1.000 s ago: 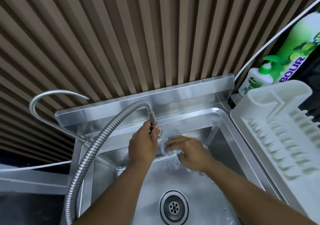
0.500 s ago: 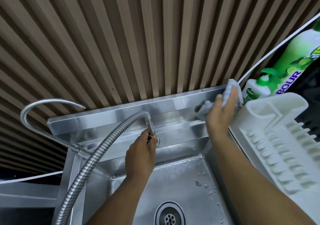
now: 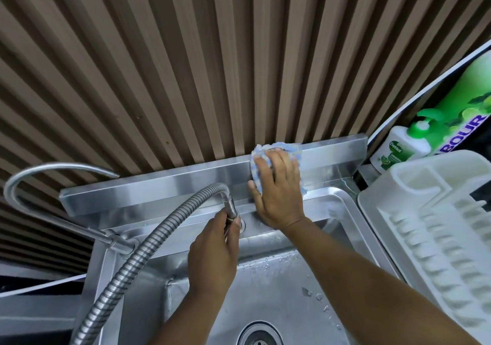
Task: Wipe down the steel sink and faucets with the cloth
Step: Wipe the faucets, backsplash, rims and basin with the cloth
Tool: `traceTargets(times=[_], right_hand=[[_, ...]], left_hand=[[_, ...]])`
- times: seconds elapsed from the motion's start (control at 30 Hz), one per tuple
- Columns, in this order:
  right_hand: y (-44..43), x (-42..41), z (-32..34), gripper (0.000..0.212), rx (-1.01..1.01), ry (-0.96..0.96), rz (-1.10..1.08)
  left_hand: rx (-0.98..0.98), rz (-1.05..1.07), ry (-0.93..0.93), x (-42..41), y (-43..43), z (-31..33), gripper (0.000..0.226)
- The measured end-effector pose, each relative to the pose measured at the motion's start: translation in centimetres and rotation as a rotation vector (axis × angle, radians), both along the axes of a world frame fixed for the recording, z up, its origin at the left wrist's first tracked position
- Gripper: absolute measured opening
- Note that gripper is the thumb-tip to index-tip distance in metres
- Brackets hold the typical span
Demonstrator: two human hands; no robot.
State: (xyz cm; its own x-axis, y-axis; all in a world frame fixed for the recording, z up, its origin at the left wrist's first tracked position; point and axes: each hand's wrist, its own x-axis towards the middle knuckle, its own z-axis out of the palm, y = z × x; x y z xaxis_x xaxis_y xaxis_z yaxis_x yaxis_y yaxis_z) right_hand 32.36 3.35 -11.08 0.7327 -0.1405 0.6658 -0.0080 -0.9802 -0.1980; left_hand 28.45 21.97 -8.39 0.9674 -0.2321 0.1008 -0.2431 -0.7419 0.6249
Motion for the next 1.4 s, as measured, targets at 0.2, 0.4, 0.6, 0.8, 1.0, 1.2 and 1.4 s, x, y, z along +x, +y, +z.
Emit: traceTargets(times=[0.2, 0.4, 0.6, 0.8, 1.0, 1.2, 1.4], right_hand=[[-3.0, -0.5, 0.2, 0.048, 0.096, -0.030, -0.167], [-7.2, -0.2, 0.2, 0.050, 0.414, -0.263, -0.464], [-3.6, 0.1, -0.7, 0.060, 0.231, -0.132, -0.300], [1.1, 1.9, -1.8, 0.052, -0.208, -0.075, -0.011], [0.5, 2.1, -1.1, 0.063, 0.442, -0.203, -0.379], [-5.3, 2.7, 2.4, 0.071, 1.297, -0.622, -0.603], [-5.8, 2.3, 1.6, 0.064, 0.926, -0.465, -0.601]], left_hand=[[0.008, 0.009, 0.020, -0.2, -0.1, 0.3, 0.018], [0.026, 0.013, 0.025, -0.2, -0.2, 0.4, 0.019], [-0.001, 0.017, 0.037, -0.1, -0.1, 0.1, 0.024], [0.036, 0.003, -0.015, -0.1, 0.0, 0.1, 0.018], [0.047, 0.021, -0.014, -0.3, -0.1, 0.3, 0.021], [0.042, 0.022, -0.006, -0.3, -0.2, 0.3, 0.020], [0.018, 0.015, -0.011, -0.2, -0.1, 0.0, 0.022]])
